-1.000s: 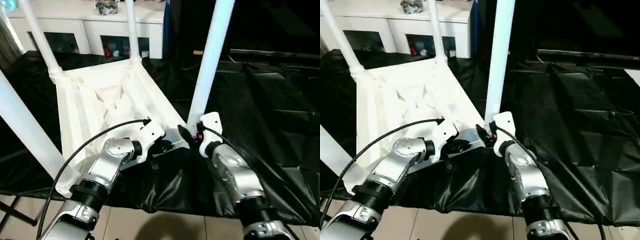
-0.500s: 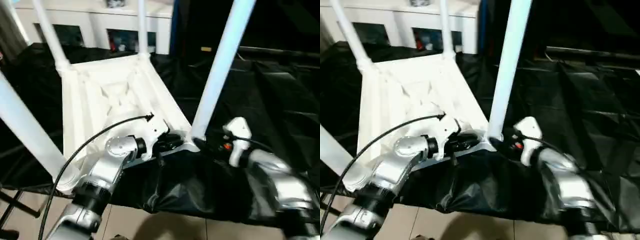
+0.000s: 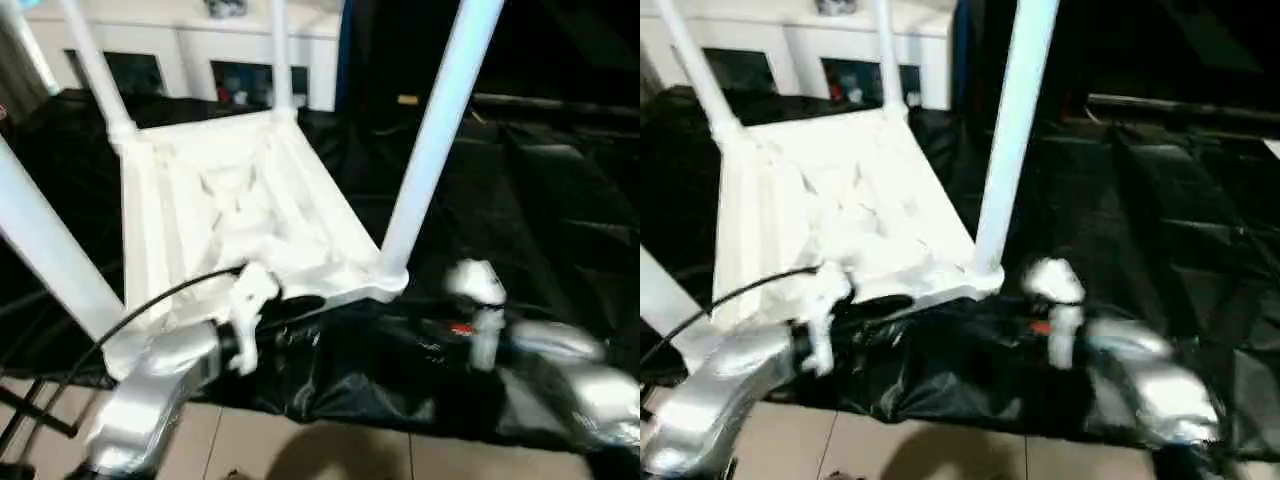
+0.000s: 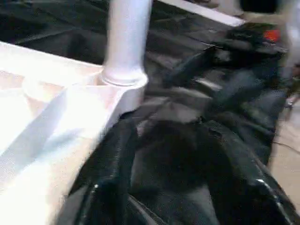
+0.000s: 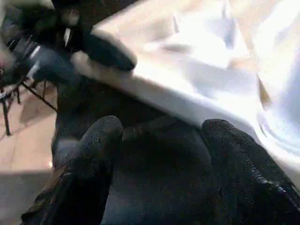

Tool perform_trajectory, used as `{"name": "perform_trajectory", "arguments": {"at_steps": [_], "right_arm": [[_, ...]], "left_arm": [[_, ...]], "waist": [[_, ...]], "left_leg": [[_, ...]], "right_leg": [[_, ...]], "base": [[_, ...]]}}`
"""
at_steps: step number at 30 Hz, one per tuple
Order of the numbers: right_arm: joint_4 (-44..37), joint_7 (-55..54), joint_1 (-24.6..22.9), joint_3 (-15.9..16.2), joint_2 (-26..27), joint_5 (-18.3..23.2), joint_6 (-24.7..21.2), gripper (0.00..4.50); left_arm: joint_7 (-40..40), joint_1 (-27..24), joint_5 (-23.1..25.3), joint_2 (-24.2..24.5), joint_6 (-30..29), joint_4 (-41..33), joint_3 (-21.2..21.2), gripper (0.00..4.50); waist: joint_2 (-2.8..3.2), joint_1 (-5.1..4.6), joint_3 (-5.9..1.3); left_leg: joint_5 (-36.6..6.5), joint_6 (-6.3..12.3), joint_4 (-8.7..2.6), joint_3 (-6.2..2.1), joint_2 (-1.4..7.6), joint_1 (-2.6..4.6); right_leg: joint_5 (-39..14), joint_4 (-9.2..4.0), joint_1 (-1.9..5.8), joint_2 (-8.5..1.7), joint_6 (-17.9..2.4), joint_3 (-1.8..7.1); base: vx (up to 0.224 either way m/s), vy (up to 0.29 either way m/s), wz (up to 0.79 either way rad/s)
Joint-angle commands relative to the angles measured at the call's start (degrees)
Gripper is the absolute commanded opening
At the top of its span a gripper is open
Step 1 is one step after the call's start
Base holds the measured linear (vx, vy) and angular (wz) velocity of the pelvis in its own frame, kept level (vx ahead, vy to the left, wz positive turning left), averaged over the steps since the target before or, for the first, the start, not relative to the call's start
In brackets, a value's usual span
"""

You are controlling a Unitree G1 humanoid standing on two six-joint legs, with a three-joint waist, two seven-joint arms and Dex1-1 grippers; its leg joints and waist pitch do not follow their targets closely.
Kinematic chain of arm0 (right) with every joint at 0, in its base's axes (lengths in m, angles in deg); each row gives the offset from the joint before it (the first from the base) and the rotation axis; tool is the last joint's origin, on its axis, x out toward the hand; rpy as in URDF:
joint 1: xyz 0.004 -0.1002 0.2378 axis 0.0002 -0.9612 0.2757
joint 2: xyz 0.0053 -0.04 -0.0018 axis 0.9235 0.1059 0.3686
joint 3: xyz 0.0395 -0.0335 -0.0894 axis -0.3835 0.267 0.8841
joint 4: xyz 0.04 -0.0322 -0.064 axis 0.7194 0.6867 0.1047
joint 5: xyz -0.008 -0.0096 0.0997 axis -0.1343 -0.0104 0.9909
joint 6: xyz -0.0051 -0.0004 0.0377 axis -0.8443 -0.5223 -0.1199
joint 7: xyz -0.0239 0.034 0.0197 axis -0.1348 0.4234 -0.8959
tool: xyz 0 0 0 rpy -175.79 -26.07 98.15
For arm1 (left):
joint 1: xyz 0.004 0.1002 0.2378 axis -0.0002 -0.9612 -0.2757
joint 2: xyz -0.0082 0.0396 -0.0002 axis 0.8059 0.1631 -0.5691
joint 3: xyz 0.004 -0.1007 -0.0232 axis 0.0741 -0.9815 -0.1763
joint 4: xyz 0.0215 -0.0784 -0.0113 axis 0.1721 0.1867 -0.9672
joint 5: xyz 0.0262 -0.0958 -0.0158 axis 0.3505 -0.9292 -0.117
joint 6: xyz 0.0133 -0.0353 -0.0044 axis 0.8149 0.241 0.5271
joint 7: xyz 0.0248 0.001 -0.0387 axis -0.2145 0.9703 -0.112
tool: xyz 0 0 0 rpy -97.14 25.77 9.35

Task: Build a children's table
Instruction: Rotate table base

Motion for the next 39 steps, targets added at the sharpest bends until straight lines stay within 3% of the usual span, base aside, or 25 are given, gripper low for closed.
{"name": "perform_trajectory", "arguments": {"at_steps": [1, 4, 7, 10, 13, 15, 17, 18, 19, 23, 24, 28, 30, 31, 32, 33, 34, 37, 39], "right_arm": [[4.8, -3.4, 3.5, 0.2, 1.8, -3.2, 3.3, 3.11], [12.6, -10.5, 8.5, -0.1, 4.8, -6.9, 7.2, 3.11], [18.6, -15.7, 12.2, -0.8, 6.3, -7.9, 9.4, 3.11], [22.0, -18.1, 14.2, -1.8, 7.0, -8.3, 10.1, 3.11], [26.9, -23.0, 16.6, -2.3, 7.1, -10.6, 10.7, 3.11], [34.6, -32.7, 20.0, -4.4, 7.2, -13.3, 12.9, 3.11], [38.9, -38.3, 21.9, -6.1, 7.2, -13.7, 14.6, 3.11], [41.1, -40.9, 22.8, -7.2, 7.0, -13.5, 16.0, 3.11], [43.4, -43.7, 23.7, -8.3, 6.7, -13.1, 17.5, 3.11], [45.2, -45.9, 24.2, -9.4, 6.3, -13.0, 19.3, 3.11], [45.3, -45.3, 24.1, -9.5, 6.5, -12.9, 20.0, 3.11], [45.6, -43.6, 23.2, -9.2, 7.1, -13.2, 22.4, 3.11], [42.5, -42.0, 20.2, -8.6, 7.6, -13.2, 22.1, 3.11], [42.5, -42.0, 20.2, -8.6, 7.6, -13.2, 22.1, 3.11], [40.6, -41.3, 18.4, -8.2, 7.8, -13.0, 21.5, 3.11], [40.1, -41.1, 17.8, -8.0, 7.8, -13.0, 21.2, 3.11], [39.6, -41.1, 17.3, -7.6, 7.9, -13.2, 20.8, 3.11], [38.1, -41.0, 15.7, -6.0, 8.2, -14.3, 19.8, 3.11], [37.1, -40.6, 15.1, -4.7, 9.0, -15.2, 18.8, 3.11]], "left_arm": [[-0.3, -2.1, -0.8, 1.5, -1.5, -2.7, -0.3, 2.75], [0.0, -5.3, -1.4, 3.4, -2.7, -5.4, -1.2, 2.85], [-0.4, -7.9, -2.5, 5.8, -4.5, -8.4, -2.0, 3.2], [-2.0, -10.7, -3.6, 8.4, -5.0, -10.5, -3.2, 3.33], [-2.9, -13.3, -3.8, 10.8, -5.5, -11.8, -4.6, 3.65], [-4.8, -16.1, -3.7, 13.9, -4.3, -11.3, -7.0, 3.65], [-5.6, -17.4, -4.1, 15.7, -3.6, -11.0, -8.4, 3.8], [-6.4, -18.2, -4.6, 16.9, -3.2, -11.0, -9.5, 3.8], [-7.8, -19.0, -5.5, 18.4, -2.7, -11.0, -11.2, 3.97], [-9.9, -19.8, -6.8, 20.6, -1.7, -10.0, -14.0, 4.13], [-10.1, -19.6, -7.0, 21.2, -1.1, -9.3, -14.9, 4.32], [-8.5, -16.3, -7.4, 20.4, 1.6, -6.7, -16.4, 4.48], [-5.6, -10.0, -9.4, 15.5, 3.1, -5.6, -15.5, 4.48], [-5.6, -10.0, -9.4, 15.5, 3.1, -5.6, -15.5, 4.48], [-4.6, -7.3, -10.0, 13.3, 3.7, -5.3, -14.2, 4.48], [-4.5, -6.2, -9.9, 12.6, 3.9, -5.0, -13.5, 4.48], [-4.4, -5.4, -9.8, 11.9, 4.2, -4.6, -12.9, 4.48], [-4.0, -1.9, -10.1, 9.4, 4.6, -2.8, -10.9, 4.48], [-5.0, 0.3, -11.1, 8.2, 4.1, -1.9, -9.2, 4.48]], "waist": [[-0.81, 0.0, -2.78], [-0.55, -0.09, -2.96], [-0.84, 0.01, -3.08], [-0.73, 0.21, -3.09], [-0.9, 0.39, -3.11], [-0.74, 0.25, -2.91], [-0.79, 0.23, -2.84], [-0.4, 0.59, -2.81], [-0.03, 0.83, -2.76], [-0.12, 0.53, -2.99], [0.12, 0.38, -3.1], [-0.47, -0.2, -3.24], [-0.55, -0.16, -3.12], [-0.55, -0.16, -3.12], [-0.27, 0.14, -3.21], [-0.69, 0.32, -3.41], [-0.74, 0.34, -3.5], [-0.61, 0.24, -3.3], [-0.28, 0.11, -3.22]], "left_leg": [[-15.4, 1.46, -3.58, -0.36, 1.37, 0.42], [-14.7, 0.46, -3.49, -0.3, 1.35, 0.78], [-13.8, 0.3, -3.5, -0.12, 1.24, 0.91], [-13.0, 0.28, -3.45, 0.0, 1.15, 0.87], [-13.2, -0.1, -3.51, 0.02, 1.16, 0.94], [-14.6, -1.11, -3.56, -0.01, 0.94, 0.87], [-17.0, -1.83, -3.47, 0.08, 0.92, 1.29], [-18.6, -2.35, -3.29, 0.18, 0.92, 1.79], [-20.2, -2.96, -3.46, 0.06, 0.92, 1.81], [-19.6, -3.12, -3.51, -0.12, 0.75, 1.27], [-19.0, -2.84, -3.47, -0.14, 0.7, 1.11], [-17.3, -1.7, -3.15, 0.03, 0.6, 0.77], [-17.2, -1.72, -3.07, 0.19, 0.75, 1.08], [-17.2, -1.72, -3.07, 0.19, 0.75, 1.08], [-17.0, -1.85, -3.02, 0.19, 0.8, 1.19], [-15.9, -1.91, -3.12, 0.03, 0.84, 0.9], [-15.3, -1.79, -3.04, 0.03, 0.79, 0.8], [-15.8, -1.66, -2.98, 0.15, 0.71, 0.84], [-18.0, -2.38, -3.03, -0.08, 0.63, 0.87]], "right_leg": [[-19.1, -5.22, 1.76, -3.46, -9.0, 1.97], [-16.4, -4.82, 1.57, -3.31, -9.4, 2.11], [-13.2, -4.56, 1.71, -3.06, -10.1, 2.07], [-10.1, -4.19, 1.83, -2.9, -10.3, 2.12], [-9.9, -4.12, 1.85, -2.9, -10.1, 2.09], [-12.6, -4.22, 1.65, -3.04, -9.9, 2.08], [-15.8, -4.45, 1.25, -2.95, -9.0, 2.17], [-16.9, -4.59, 0.75, -2.91, -8.5, 2.27], [-16.8, -4.58, 0.76, -2.62, -7.6, 2.22], [-13.1, -3.98, 1.26, -2.45, -7.7, 2.14], [-11.7, -3.85, 1.45, -2.51, -8.0, 2.14], [-9.9, -3.74, 1.76, -2.59, -9.1, 2.24], [-10.5, -3.84, 1.6, -2.56, -9.5, 2.33], [-10.5, -3.84, 1.6, -2.56, -9.5, 2.33], [-9.5, -3.75, 1.59, -2.64, -10.0, 2.43], [-8.0, -3.39, 2.0, -2.64, -10.0, 2.29], [-7.5, -3.3, 2.09, -2.68, -10.1, 2.29], [-9.2, -3.6, 1.94, -2.66, -9.6, 2.35], [-13.7, -3.83, 1.83, -2.83, -8.7, 2.31]], "base": [[0.0, 0.0, 0.0], [0.0, 0.0, 0.0], [0.0, 0.0, 0.0], [0.0, 0.0, 0.0], [0.0, 0.0, 0.0], [0.0, 0.0, 0.0], [0.0, 0.0, 0.0], [0.0, 0.0, 0.0], [0.0, 0.0, 0.0], [0.0, 0.0, 0.0], [0.0, 0.0, 0.0], [0.0, 0.0, 0.0], [0.0, 0.0, 0.0], [0.0, 0.0, 0.0], [0.0, 0.0, 0.0], [0.0, 0.0, 0.0], [0.0, 0.0, 0.0], [0.0, 0.0, 0.0], [0.0, 0.0, 0.0]]}}
